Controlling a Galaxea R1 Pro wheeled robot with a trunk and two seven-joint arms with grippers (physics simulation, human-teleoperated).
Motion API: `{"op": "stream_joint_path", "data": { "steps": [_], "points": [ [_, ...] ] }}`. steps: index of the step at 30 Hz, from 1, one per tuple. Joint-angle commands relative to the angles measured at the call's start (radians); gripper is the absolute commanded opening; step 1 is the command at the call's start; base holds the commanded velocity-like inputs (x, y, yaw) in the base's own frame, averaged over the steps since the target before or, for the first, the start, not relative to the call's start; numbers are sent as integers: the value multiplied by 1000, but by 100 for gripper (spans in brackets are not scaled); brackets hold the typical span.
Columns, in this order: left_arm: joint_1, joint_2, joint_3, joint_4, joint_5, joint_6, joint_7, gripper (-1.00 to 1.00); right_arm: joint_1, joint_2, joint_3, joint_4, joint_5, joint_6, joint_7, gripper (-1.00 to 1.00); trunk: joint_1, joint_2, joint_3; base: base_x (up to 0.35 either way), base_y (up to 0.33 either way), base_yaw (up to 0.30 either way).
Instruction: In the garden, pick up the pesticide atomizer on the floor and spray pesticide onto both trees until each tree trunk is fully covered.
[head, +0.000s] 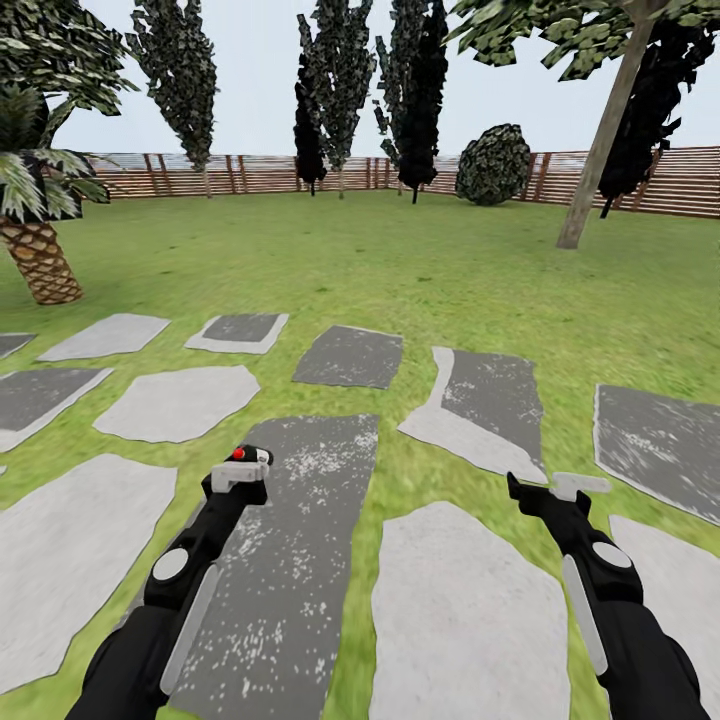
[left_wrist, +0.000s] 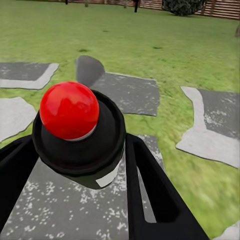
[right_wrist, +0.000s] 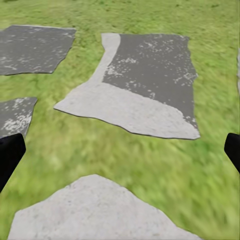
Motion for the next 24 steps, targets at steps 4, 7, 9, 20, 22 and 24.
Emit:
{"op": "stream_joint_path", "data": {
  "steps": [4, 7, 9, 20, 22, 24],
  "points": [
    [0, 0, 1, -1, 7, 6, -4, -100, 0, 0, -2, -1, -1, 6, 3, 100, 0, 0, -1, 0, 0, -128],
    [1, 0, 1, 2, 7, 6, -4, -100, -1, 1, -2, -1, -1, 6, 3, 100, 0, 0, -1, 0, 0, -239],
    [1, 0, 1, 9, 7, 6, -4, -100, 0, 1, -2, -1, -1, 6, 3, 100, 0, 0, -1, 0, 0, -261],
    [1, 0, 1, 25, 7, 5, -4, -100, 0, 0, -4, -1, 0, 6, 3, 100, 0, 0, -1, 4, 0, -251],
    [1, 0, 1, 26, 7, 5, -4, -100, 0, 0, -5, -1, 0, 6, 3, 100, 0, 0, -1, 95, 0, -242],
    [1, 0, 1, 26, 7, 5, -4, -100, 0, 0, -5, -1, 0, 6, 3, 100, 0, 0, -1, 184, 0, -241]
  ]
}}
